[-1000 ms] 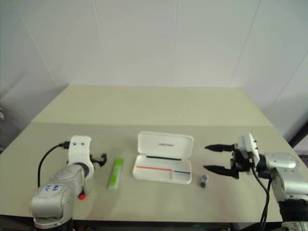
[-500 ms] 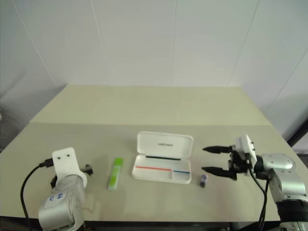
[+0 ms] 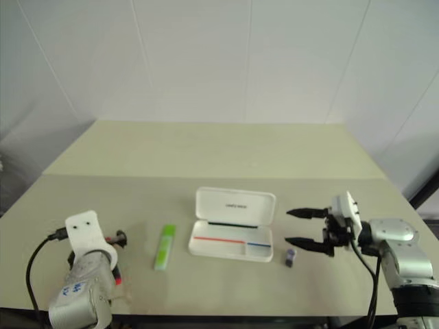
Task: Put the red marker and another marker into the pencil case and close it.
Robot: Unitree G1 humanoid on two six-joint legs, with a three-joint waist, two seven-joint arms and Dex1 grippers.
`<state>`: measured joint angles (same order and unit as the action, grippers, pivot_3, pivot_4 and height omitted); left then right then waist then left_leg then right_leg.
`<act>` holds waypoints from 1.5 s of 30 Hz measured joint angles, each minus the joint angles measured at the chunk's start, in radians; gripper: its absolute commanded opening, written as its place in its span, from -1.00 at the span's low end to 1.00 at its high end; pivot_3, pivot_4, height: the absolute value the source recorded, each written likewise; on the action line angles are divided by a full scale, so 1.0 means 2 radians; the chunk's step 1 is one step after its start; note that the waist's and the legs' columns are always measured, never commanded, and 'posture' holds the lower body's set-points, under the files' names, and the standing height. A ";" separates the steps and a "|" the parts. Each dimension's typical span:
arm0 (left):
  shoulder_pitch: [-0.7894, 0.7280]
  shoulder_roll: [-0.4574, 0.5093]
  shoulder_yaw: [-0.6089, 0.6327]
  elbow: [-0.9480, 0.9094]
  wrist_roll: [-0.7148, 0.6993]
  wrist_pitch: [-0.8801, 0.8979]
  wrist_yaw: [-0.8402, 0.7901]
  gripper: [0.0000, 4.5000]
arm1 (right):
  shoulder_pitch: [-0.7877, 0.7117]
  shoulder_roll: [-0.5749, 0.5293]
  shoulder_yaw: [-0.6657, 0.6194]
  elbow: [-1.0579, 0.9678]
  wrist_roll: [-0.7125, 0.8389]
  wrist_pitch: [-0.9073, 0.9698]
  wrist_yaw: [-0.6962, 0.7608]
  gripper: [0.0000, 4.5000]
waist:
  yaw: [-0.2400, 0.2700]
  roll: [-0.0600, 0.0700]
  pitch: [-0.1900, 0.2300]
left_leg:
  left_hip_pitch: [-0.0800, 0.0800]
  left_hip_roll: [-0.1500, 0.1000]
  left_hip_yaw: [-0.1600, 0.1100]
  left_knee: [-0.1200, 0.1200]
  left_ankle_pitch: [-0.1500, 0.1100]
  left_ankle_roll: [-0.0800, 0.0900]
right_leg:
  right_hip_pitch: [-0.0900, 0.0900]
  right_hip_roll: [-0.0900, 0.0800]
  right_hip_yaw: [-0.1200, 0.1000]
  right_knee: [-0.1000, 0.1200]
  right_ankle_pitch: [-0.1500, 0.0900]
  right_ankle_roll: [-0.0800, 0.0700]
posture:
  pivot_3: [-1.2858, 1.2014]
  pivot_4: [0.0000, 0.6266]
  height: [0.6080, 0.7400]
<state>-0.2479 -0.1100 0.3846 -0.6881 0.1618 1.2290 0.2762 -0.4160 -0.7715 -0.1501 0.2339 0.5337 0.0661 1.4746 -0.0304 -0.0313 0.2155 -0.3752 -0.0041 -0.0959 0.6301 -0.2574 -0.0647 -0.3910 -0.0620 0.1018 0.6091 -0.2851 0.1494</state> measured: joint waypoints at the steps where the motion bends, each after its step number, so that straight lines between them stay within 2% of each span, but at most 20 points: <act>1: 0.003 0.000 0.004 0.003 -0.003 -0.002 0.000 0.99 | 0.000 0.000 0.000 0.000 -0.001 0.000 -0.001 1.00 | 0.000 0.000 0.000 | 0.000 0.000 0.000 0.000 0.000 0.000 | 0.000 0.000 0.000 0.000 0.000 0.000 | 0.03 -0.52 1.00; 5: 0.009 0.001 0.013 0.014 -0.013 -0.005 0.002 0.99 | -0.001 0.000 0.001 0.000 -0.003 0.000 -0.002 1.00 | 0.001 0.000 0.000 | 0.000 0.000 0.000 0.000 0.000 0.000 | 0.000 0.000 0.000 0.000 0.000 0.000 | 0.03 -0.52 1.00; 7: 0.010 0.001 0.013 0.014 -0.018 -0.004 0.003 0.80 | -0.003 0.000 0.002 0.000 -0.003 0.000 -0.003 1.00 | 0.001 0.000 0.000 | 0.000 0.000 0.000 0.000 0.000 0.000 | 0.000 0.000 0.000 0.000 0.000 0.000 | 0.03 -0.52 1.00; 10: 0.010 0.001 0.013 0.015 -0.025 -0.004 0.003 0.44 | -0.004 0.000 0.004 0.000 -0.004 0.000 -0.003 1.00 | 0.001 0.000 0.000 | 0.000 0.000 0.000 0.000 0.000 0.000 | 0.000 0.000 0.000 0.000 0.000 0.000 | 0.03 -0.52 1.00; 15: 0.010 0.001 0.013 0.018 -0.037 -0.007 0.003 -0.34 | -0.006 0.001 0.007 0.001 -0.008 0.000 -0.006 1.00 | -0.001 0.000 0.000 | 0.000 0.000 0.000 0.000 0.000 0.000 | 0.000 0.000 0.000 0.000 0.000 0.000 | 0.03 -0.52 1.00; 18: 0.012 0.002 0.013 0.024 -0.041 -0.019 0.003 -0.74 | -0.009 0.002 0.008 0.001 -0.011 0.000 -0.008 1.00 | -0.001 0.000 0.000 | 0.000 0.000 0.000 0.000 0.000 0.000 | 0.000 0.000 0.000 0.000 0.000 0.000 | 0.03 -0.52 1.00; 23: 0.014 0.007 0.007 0.039 -0.042 -0.045 0.002 -0.74 | -0.014 0.005 0.009 0.002 -0.015 0.000 -0.009 1.00 | 0.000 0.000 0.000 | 0.000 0.000 0.000 0.000 0.000 0.000 | 0.000 0.000 0.000 0.000 0.000 0.000 | 0.03 -0.52 1.00; 26: 0.014 0.032 -0.007 0.056 -0.043 -0.063 -0.014 -0.74 | -0.015 0.006 0.009 0.004 -0.019 0.000 -0.009 1.00 | 0.000 0.001 0.000 | 0.001 0.000 0.000 0.000 0.001 0.000 | 0.001 0.000 0.000 0.000 -0.001 -0.003 | 0.03 -0.52 1.00; 28: 0.006 0.064 -0.012 0.078 -0.049 -0.068 -0.037 -0.74 | -0.018 0.008 0.010 0.004 -0.019 0.000 -0.009 1.00 | 0.000 0.001 0.000 | 0.001 0.000 0.000 0.000 0.003 0.000 | 0.001 0.001 0.000 -0.001 -0.001 -0.007 | 0.03 -0.52 1.00; 31: -0.012 0.140 -0.025 0.106 -0.066 -0.063 -0.093 -0.74 | -0.017 0.008 0.010 0.004 -0.019 0.000 -0.010 1.00 | -0.003 0.000 0.000 | 0.000 0.000 0.000 0.001 0.004 0.000 | 0.001 0.001 0.000 -0.002 0.000 -0.008 | 0.03 -0.52 1.00; 37: -0.085 0.264 -0.079 0.158 -0.116 -0.089 -0.226 -0.74 | -0.001 0.008 0.000 -0.005 -0.011 -0.001 -0.009 1.00 | -0.003 0.000 0.000 | 0.000 0.000 0.000 -0.001 0.004 0.000 | 0.002 0.000 0.000 -0.006 0.002 -0.006 | 0.03 -0.52 1.00; 39: -0.122 0.318 -0.108 0.193 -0.134 -0.118 -0.293 -0.74 | 0.012 0.004 -0.011 -0.012 -0.001 -0.001 -0.006 1.00 | 0.001 0.000 0.000 | -0.002 0.000 -0.001 -0.002 0.003 0.000 | -0.001 0.000 -0.001 -0.004 0.004 -0.002 | 0.03 -0.52 1.00; 41: -0.165 0.349 -0.128 0.223 -0.150 -0.149 -0.352 -0.74 | 0.021 0.000 -0.017 -0.018 0.004 -0.001 -0.002 1.00 | 0.002 0.000 0.000 | -0.002 0.000 -0.001 -0.003 0.003 0.000 | -0.001 0.000 -0.001 -0.004 0.004 -0.001 | 0.03 -0.52 1.00; 45: -0.221 0.371 -0.168 0.270 -0.177 -0.208 -0.449 -0.74 | 0.031 -0.001 -0.028 -0.027 0.004 -0.001 -0.005 1.00 | 0.001 0.000 0.000 | -0.002 0.001 -0.001 -0.005 0.002 0.000 | -0.002 0.000 -0.001 -0.004 0.003 0.000 | 0.03 -0.52 1.00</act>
<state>-0.6897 0.6313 0.0487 -0.1487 -0.1920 0.8123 -0.6218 -0.3538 -0.7742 -0.2070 0.1797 0.5414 0.0632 1.4646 -0.0285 -0.0314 0.2158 -0.3785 -0.0028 -0.0971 0.6203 -0.2539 -0.0652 -0.3943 -0.0624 0.0998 0.6006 -0.2801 0.1485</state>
